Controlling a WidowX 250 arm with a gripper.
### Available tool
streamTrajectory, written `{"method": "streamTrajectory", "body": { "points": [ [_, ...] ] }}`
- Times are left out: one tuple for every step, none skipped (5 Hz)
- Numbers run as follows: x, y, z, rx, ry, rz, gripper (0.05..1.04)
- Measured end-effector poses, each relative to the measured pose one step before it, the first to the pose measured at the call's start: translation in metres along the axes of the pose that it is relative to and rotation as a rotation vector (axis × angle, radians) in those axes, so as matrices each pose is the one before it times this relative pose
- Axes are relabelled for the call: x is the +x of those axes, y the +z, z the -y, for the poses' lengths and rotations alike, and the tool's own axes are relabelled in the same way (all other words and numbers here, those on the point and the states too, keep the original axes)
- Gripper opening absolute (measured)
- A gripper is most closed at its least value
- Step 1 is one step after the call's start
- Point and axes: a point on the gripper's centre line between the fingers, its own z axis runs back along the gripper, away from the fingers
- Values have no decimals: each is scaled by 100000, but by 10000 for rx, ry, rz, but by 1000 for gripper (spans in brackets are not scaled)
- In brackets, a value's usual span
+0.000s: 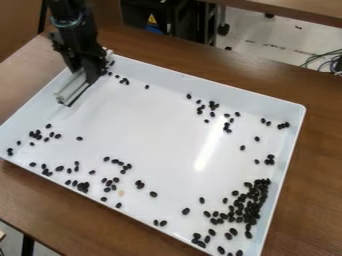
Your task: Sweep into pile
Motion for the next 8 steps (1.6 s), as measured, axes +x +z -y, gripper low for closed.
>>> {"method": "streamTrajectory", "body": {
  "points": [
    [825, -1732, -763, -325, 311, -218, 353],
    [342, -1019, -167, -198, -561, -401, 353],
    [-281, -386, -533, 242, -127, -199, 353],
    [-219, 41, -563, 373, 131, -93, 353],
    [-682, 707, -221, 296, 205, 126, 353],
    [186, 1152, -160, 49, 151, 255, 353],
    [-216, -14, 111, -207, 79, -85, 353],
    [82, -915, -596, -100, 40, -252, 353]
  ]
}}
